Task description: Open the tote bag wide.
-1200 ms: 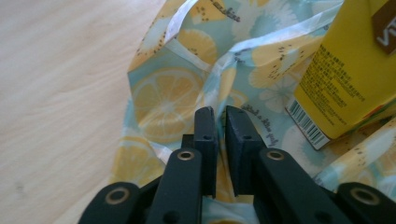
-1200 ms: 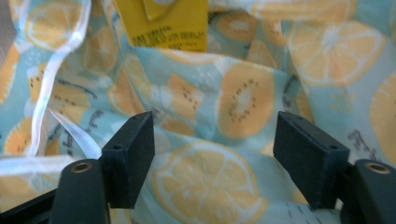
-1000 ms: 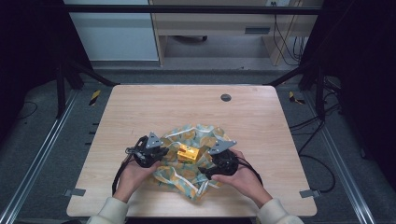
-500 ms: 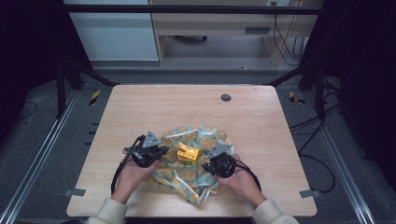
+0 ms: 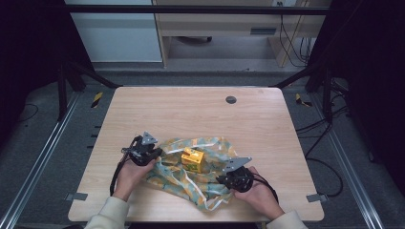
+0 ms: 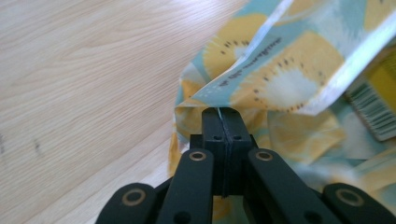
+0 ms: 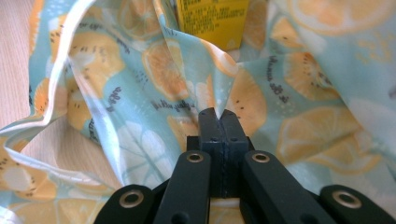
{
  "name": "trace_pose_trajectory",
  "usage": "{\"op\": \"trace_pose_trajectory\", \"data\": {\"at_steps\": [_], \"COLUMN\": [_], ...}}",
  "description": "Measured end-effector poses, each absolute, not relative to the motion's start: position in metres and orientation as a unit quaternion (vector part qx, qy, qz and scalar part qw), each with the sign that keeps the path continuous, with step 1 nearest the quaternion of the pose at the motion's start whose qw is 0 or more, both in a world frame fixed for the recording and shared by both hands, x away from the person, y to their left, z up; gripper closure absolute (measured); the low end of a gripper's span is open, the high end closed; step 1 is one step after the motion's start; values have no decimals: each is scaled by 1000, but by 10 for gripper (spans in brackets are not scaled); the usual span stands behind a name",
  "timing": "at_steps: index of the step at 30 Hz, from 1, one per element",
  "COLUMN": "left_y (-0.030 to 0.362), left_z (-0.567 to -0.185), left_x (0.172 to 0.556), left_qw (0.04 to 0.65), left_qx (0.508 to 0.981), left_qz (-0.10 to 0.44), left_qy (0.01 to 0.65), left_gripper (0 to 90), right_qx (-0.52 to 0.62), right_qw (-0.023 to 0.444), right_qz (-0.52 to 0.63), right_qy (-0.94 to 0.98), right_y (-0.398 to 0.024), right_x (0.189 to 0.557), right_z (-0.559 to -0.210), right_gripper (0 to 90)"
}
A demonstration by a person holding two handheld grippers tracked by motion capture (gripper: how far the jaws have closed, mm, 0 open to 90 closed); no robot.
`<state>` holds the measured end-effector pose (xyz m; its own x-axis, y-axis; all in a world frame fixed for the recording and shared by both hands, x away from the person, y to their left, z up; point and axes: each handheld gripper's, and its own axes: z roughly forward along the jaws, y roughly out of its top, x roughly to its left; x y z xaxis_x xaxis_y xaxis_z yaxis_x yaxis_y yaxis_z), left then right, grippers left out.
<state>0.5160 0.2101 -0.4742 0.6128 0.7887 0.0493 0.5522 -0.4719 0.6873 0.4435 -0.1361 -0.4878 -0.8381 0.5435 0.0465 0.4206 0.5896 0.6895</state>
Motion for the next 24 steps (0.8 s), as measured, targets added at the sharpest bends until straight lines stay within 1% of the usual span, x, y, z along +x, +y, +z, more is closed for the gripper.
{"op": "trace_pose_trajectory", "data": {"at_steps": [3,7,15,19,24], "left_y": [215,217,224,229,231], "left_z": [-479,-481,-479,-480,-483], "left_x": [517,518,519,520,520], "left_qw": [318,302,305,312,304], "left_qx": [837,842,837,832,834], "left_qz": [182,194,200,195,199], "left_qy": [407,402,408,415,415], "left_gripper": [900,900,900,900,900], "right_qx": [270,276,279,281,280], "right_qw": [82,82,87,87,90], "right_qz": [358,356,354,352,355], "right_qy": [890,889,888,889,887], "right_y": [-142,-149,-158,-160,-164], "right_x": [441,438,435,434,433], "right_z": [-490,-491,-492,-491,-490], "right_gripper": [900,900,900,900,900]}}
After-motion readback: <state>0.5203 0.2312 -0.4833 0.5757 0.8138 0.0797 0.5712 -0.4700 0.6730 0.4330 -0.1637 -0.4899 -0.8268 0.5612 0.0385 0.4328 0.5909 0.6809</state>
